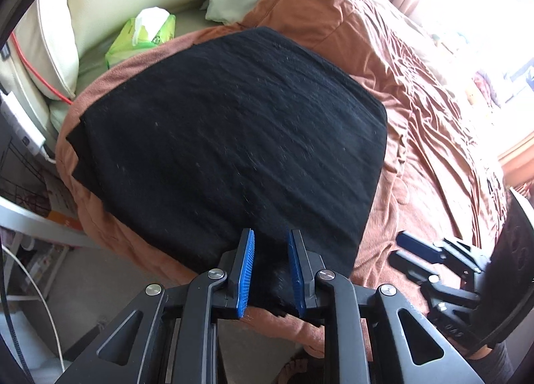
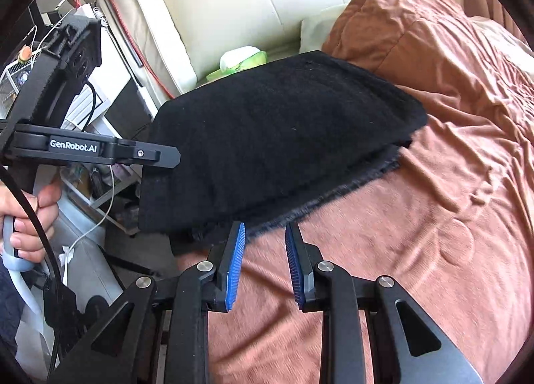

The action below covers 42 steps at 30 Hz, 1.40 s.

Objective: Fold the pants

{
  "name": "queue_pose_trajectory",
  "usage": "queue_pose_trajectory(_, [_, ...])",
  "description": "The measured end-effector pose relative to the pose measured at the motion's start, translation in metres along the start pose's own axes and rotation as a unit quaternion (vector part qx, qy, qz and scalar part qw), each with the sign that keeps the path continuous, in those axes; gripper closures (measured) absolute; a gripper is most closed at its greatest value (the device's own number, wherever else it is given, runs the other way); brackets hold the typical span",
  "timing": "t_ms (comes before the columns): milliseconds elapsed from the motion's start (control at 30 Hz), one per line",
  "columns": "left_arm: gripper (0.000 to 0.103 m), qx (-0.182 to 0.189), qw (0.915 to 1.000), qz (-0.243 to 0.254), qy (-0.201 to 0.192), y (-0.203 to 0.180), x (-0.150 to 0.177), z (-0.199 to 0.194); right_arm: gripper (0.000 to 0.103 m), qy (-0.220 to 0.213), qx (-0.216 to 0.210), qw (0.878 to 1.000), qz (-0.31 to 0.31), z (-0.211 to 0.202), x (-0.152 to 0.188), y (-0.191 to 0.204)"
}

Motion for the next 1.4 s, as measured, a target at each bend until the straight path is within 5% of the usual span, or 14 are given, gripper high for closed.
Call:
queue_pose_trajectory(167, [0.080, -0.008, 0.9990, 0.008, 0.043, -0.014, 0.017, 0.008, 0.080, -0.010, 0.016, 0.999, 0.032, -0.037, 0.014, -0.026])
queue_pose_trajectory(333, [0.079, -0.009, 0.9996, 0.003, 0.026, -0.029, 0.021, -0.015, 0.077, -0.012, 0.041, 0.998, 0.041, -0.078, 0.025, -0.046])
queue_pose_trajectory(500, [0.042, -0.019, 0.9996, 0.020, 0.006, -0.052, 0.027, -0.040, 0.027, -0.033, 0.060, 0.996, 0.060, -0.124, 0.029, -0.059])
queue_pose_trajectory(700, [0.016, -0.029, 0.9982, 0.046, -0.026, -0.086, 0.035, -0.070, 0.016, -0.035, 0.089, 0.994, 0.059, -0.174, 0.049, -0.061])
queue_pose_trajectory(900, [0.010, -0.035, 0.9948, 0.076, -0.057, -0.123, 0.043, -0.101, 0.000, -0.049, 0.118, 0.990, 0.054, -0.227, 0.059, -0.057])
queue_pose_trajectory(1400, [0.001, -0.013, 0.9815, 0.149, -0.120, -0.207, 0.082, -0.175, 0.000, -0.102, 0.166, 0.978, 0.078, -0.348, 0.108, -0.037])
Point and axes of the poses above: each gripper's, at about its wrist camera, not at the fingertips, and z roughly the way its jaws point, y to its left, x to its underside, the point moved 5 cm from there along z, roughly the way its jaws point, and after that the axes turned 7 degrees about x, right-handed, at the moved point
